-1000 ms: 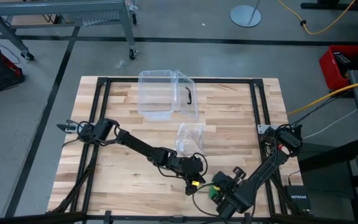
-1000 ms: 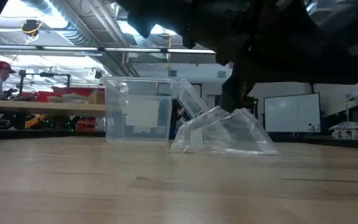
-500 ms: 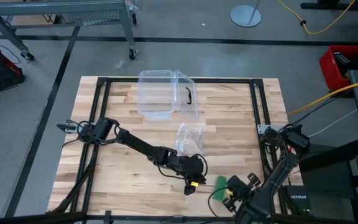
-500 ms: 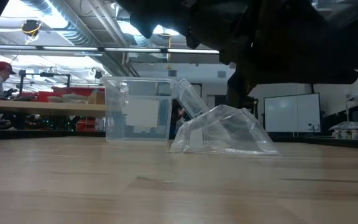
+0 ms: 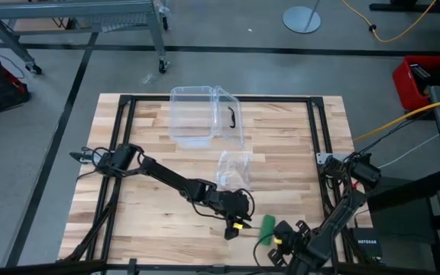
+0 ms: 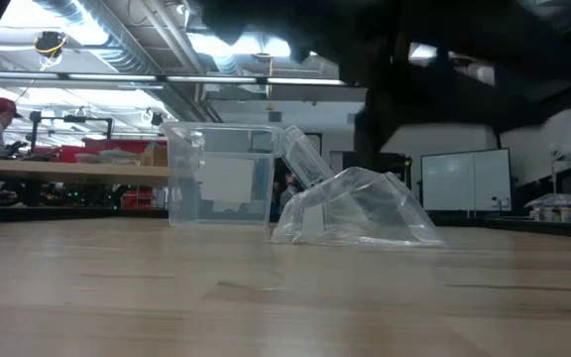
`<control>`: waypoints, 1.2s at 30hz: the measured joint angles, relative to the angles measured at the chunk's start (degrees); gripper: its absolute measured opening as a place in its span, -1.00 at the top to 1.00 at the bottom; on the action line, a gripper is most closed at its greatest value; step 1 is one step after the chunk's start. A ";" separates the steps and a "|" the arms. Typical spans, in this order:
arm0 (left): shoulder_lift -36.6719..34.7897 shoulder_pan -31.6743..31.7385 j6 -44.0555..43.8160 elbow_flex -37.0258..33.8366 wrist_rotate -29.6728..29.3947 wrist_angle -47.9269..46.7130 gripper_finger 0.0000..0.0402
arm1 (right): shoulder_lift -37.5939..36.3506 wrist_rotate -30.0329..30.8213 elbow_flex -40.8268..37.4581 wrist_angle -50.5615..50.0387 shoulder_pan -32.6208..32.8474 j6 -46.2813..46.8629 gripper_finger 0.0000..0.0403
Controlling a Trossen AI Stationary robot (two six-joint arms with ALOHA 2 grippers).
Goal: Roll bandage
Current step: Prepare the transparent zip bag
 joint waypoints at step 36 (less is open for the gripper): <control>-4.85 0.18 13.92 0.01 0.02 -27.54 0.31 | -0.19 -9.30 -4.44 7.18 -2.54 0.92 0.70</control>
